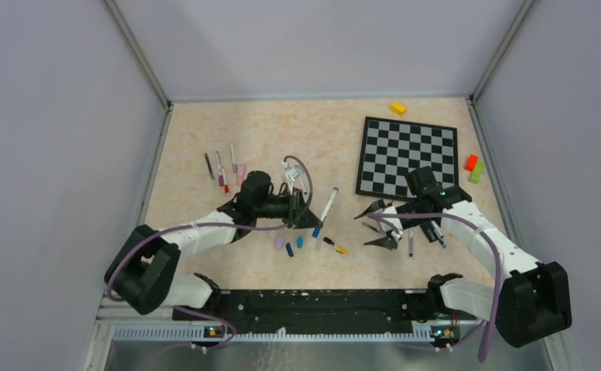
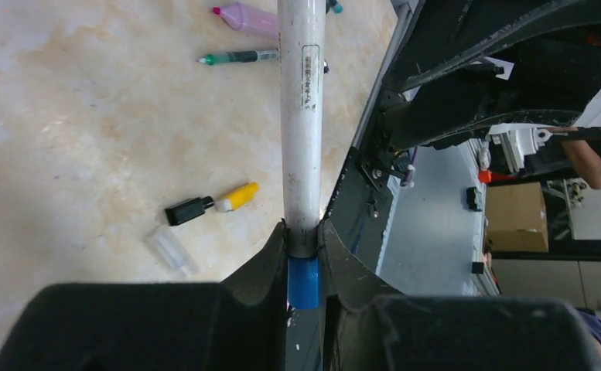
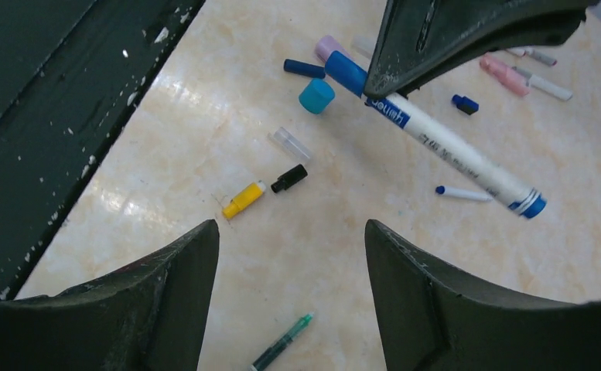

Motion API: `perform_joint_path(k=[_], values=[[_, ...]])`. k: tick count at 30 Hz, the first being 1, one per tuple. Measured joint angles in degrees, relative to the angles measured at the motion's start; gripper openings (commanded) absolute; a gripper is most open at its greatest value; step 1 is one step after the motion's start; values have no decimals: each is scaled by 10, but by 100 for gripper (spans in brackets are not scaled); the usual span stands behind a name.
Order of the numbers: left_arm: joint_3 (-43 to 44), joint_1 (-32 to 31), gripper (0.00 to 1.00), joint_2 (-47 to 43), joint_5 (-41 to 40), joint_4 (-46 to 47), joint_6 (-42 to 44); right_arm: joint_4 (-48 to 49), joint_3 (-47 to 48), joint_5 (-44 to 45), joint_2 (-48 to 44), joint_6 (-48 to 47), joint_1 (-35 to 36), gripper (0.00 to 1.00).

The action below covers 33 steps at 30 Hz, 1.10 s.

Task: Open the pen caps
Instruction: Pick up the pen from the center of the board.

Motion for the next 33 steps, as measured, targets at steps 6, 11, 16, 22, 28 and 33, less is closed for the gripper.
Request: perform_joint_path(k=[6,11,16,22,28,33], values=[[40,-39,0,80,24,15,-19,-97,1,-1,-14,-194,-17,66],[74,-67,0,124,37,3,-21,-125,5,6,-15,-251,-18,64],[104,-97,0,152,52,-5,-21,-130,38,47,-8,-264,2,58],[122,-125,0,180,61,-7,-22,-119,54,121,9,-257,55,43],[131,-145,0,183,67,-10,-22,-87,53,211,22,-235,99,34],[139,-156,2,187,72,-10,-23,-68,47,258,24,-225,118,10]])
